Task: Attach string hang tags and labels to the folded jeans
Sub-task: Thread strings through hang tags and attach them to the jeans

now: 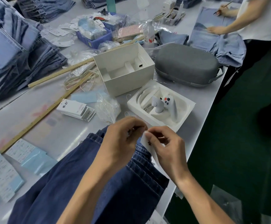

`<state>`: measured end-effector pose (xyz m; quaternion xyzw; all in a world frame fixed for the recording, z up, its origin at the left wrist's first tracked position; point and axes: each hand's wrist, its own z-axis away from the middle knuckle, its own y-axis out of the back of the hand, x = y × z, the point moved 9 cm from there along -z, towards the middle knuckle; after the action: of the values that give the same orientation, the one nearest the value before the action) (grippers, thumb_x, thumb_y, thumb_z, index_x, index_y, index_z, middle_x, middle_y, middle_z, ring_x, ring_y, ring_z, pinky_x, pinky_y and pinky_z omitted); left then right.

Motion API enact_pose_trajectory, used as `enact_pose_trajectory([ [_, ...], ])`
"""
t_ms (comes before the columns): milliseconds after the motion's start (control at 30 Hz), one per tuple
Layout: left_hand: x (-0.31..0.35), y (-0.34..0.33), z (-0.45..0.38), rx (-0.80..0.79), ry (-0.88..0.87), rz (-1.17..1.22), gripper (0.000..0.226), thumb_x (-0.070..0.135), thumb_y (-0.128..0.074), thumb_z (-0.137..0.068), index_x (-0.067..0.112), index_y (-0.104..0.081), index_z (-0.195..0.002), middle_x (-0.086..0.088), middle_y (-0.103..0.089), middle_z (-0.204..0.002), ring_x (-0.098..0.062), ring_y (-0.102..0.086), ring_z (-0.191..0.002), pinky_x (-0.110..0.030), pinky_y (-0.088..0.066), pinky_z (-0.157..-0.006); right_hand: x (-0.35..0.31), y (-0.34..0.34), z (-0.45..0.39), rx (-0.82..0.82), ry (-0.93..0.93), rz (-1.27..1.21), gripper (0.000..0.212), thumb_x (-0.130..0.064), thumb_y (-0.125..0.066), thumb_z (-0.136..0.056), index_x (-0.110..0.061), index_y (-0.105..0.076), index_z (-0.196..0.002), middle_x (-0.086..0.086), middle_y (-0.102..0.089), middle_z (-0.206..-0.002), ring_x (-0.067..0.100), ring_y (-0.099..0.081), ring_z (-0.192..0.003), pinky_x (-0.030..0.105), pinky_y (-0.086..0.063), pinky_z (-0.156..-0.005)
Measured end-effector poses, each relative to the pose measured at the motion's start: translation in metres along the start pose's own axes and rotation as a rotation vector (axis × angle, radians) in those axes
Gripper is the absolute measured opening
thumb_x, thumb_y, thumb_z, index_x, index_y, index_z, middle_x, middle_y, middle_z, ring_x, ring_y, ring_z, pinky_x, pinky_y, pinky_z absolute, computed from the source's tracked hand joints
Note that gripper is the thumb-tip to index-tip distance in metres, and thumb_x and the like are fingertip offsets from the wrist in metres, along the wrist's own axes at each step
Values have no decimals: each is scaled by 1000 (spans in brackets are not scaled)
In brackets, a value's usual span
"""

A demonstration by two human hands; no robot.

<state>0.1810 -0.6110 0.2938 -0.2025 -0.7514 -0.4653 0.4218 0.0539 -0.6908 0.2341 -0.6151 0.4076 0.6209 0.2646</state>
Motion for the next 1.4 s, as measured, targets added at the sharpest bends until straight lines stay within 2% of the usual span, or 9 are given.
enact_pose_trajectory([
  [67, 5, -1, 1, 11, -42, -137, 9, 5, -73, -92, 13, -76, -92, 7, -71, -84, -11, -63, -76, -34, -53, -68, 3, 0, -2, -39, -108, -195, 5, -25, -74, -92, -26, -77, -96, -3, -75, -91, 13, -71, -88, 20, -55, -79],
  [167, 9, -2, 0, -5, -51, -227, 5, 14, -71, -94, 16, -75, -93, 6, -70, -88, -14, -64, -78, -40, -55, -70, 8, 0, 0, -56, -252, -443, 16, -32, -75, -85, -23, -78, -97, 4, -77, -91, 15, -72, -88, 25, -57, -82],
  [267, 12, -4, -1, -23, -61, -234, 5, 19, -70, -95, 17, -75, -94, 8, -70, -89, -13, -64, -78, -39, -54, -71, 12, 2, 1, -13, -288, -441, 19, -37, -73, -81, -24, -78, -94, 3, -76, -87, 13, -71, -83, 23, -56, -78],
  [467, 12, -8, -1, -67, -74, -205, 6, 16, -75, -91, 17, -79, -95, 8, -73, -88, -7, -66, -76, -30, -56, -72, 14, -1, 1, -11, -335, -578, 12, -30, -70, -85, -22, -78, -89, 4, -72, -84, 12, -68, -79, 23, -56, -76],
  [700, 12, -16, -5, -135, -80, -249, 11, 23, -71, -94, 15, -78, -97, 5, -72, -88, -11, -65, -78, -37, -56, -72, 11, -2, 4, -14, -312, -508, 24, -43, -75, -81, -22, -77, -93, 4, -73, -85, 11, -68, -81, 22, -55, -77],
  [900, 11, -15, -5, -114, -67, -258, 12, 21, -69, -95, 13, -77, -94, 4, -71, -87, -14, -65, -78, -38, -56, -72, 6, 1, 4, -9, -281, -413, 14, -36, -71, -88, -24, -76, -93, 4, -73, -85, 12, -70, -80, 24, -57, -77],
  [1100, 7, -14, -3, -93, -91, -247, 10, 19, -69, -96, 13, -77, -97, 3, -72, -89, -15, -66, -80, -39, -57, -73, 6, -2, 4, -19, -284, -395, 15, -36, -71, -86, -24, -76, -94, 3, -74, -85, 14, -70, -82, 25, -57, -78],
  [1267, 7, -10, -2, 70, -138, -124, 2, 13, -76, -91, 12, -77, -91, 6, -70, -81, -9, -62, -71, -31, -52, -65, 9, -6, 5, -3, -368, -607, 14, -28, -71, -83, -18, -77, -89, 7, -72, -84, 14, -68, -79, 24, -57, -76],
  [1400, -19, -13, -2, 147, 40, 188, 14, 14, -84, -83, 13, -71, -89, 4, -70, -81, -18, -67, -76, -35, -55, -69, 9, -7, 4, 10, -431, -704, 11, -24, -71, -80, -16, -78, -84, 9, -73, -85, 16, -68, -76, 25, -58, -73],
])
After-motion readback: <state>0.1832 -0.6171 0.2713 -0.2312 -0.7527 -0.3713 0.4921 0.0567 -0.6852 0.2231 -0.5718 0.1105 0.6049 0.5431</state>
